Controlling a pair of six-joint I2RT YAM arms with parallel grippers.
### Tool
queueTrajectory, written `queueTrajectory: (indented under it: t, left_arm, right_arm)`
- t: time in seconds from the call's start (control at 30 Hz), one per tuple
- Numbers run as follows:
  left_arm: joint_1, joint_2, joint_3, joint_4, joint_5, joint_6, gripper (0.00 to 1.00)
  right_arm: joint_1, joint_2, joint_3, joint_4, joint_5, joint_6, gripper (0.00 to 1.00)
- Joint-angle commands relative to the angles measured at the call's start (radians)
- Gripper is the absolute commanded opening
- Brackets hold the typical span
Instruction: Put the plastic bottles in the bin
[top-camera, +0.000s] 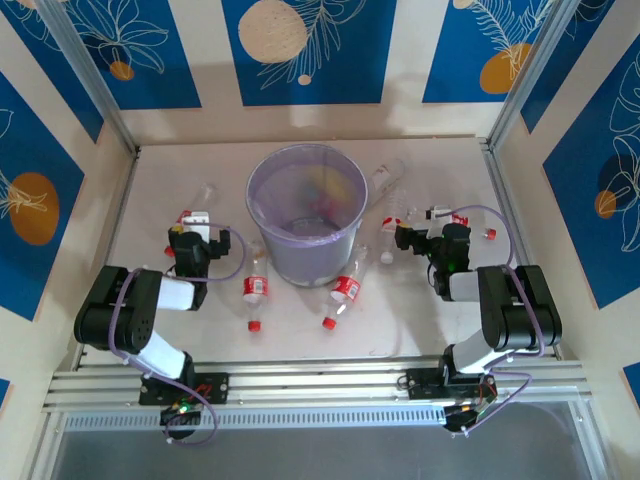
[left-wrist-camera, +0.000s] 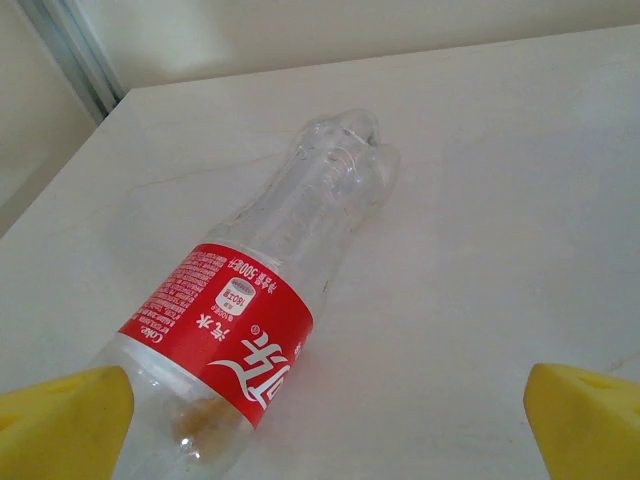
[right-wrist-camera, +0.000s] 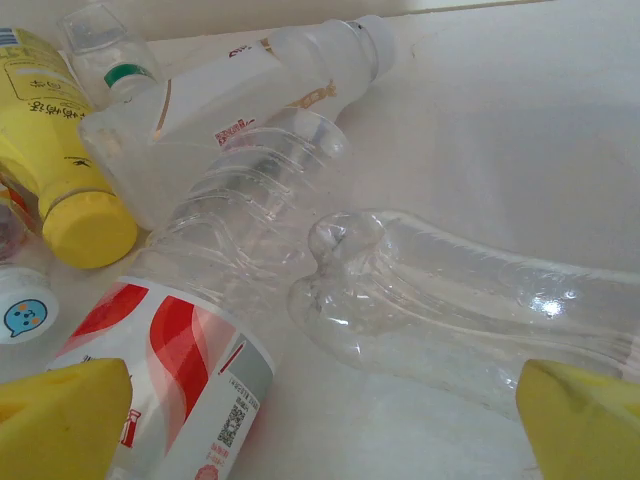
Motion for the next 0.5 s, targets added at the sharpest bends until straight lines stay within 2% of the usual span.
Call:
queueTrajectory:
  t: [0.0,0.33,0.47]
  left_arm:
    - [0.002,0.006,-0.005,0.034,-0.015,0.002,1.00]
    - [0.008,0.006,0.001,0.021,-0.003,-0.006,1.00]
    - [0.014,0.005,0.003,0.017,0.005,-0.009,1.00]
  right_arm:
    - [-0.003,0.007,0.021,0.027,-0.013,-0.010,0.99]
    - [-0.006,0.008,0.024,0.021,-0.018,-0.009,0.99]
    - [-0.036,0.008,0.035,0.003,-0.078,0.012,0.99]
